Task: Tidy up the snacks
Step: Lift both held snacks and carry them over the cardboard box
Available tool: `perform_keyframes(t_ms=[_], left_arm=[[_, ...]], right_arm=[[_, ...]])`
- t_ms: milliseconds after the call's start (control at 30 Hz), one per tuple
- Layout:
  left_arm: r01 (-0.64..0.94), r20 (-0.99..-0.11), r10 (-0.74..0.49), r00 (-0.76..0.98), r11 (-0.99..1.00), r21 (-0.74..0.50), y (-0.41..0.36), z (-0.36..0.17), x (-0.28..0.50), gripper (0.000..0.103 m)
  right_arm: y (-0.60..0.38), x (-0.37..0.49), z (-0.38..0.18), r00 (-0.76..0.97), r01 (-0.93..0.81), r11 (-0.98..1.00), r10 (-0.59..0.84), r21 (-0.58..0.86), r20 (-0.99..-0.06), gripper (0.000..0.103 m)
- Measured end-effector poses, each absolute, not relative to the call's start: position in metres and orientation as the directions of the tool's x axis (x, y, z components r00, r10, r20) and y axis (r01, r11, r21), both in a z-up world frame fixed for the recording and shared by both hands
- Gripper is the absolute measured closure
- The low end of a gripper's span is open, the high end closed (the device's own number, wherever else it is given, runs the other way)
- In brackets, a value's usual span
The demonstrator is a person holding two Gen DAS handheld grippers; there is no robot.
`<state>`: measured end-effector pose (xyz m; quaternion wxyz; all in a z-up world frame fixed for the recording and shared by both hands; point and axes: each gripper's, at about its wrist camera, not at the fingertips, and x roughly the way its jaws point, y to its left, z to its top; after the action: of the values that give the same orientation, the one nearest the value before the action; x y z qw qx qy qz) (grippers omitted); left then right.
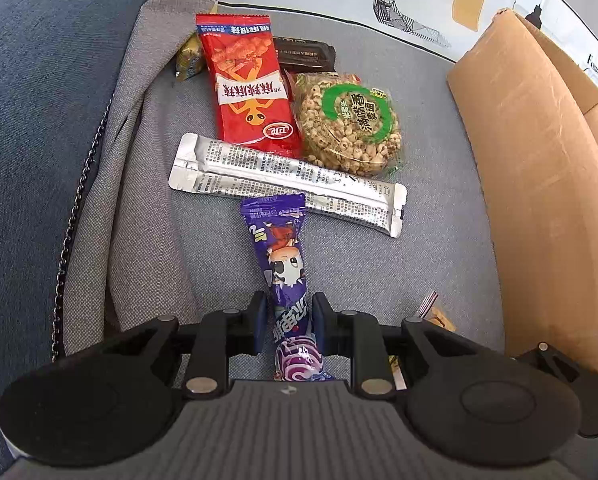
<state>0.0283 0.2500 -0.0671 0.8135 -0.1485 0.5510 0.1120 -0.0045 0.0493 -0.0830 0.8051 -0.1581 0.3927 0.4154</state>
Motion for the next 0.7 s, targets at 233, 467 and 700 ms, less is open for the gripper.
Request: perform_keyframes(t_ms=[233, 467, 700], left_arm=[[-0.335, -0.930, 0.025, 0.366, 0.936, -0.106, 0.249, -0.068, 0.030, 0.077], [-0.339, -0.921, 0.041, 0.388, 0.935, -0.101, 0.250, -0.064, 0.030, 0.086], [-0.381, -0.887, 0.075, 0.455, 0.917, -0.118, 0.258, -0.051, 0.027, 0.087]], right_arm=[[0.050, -0.012, -0.078, 0.381, -0.807, 0.589, 0.559, 0.031, -0.737, 0.046], [0.045, -0.010, -0.068, 0.424, -0.784, 0.620, 0.576, 0.035, -0.699, 0.046], [0.037, -0.008, -0.059, 0.465, -0.764, 0.643, 0.597, 0.044, -0.653, 0.046]])
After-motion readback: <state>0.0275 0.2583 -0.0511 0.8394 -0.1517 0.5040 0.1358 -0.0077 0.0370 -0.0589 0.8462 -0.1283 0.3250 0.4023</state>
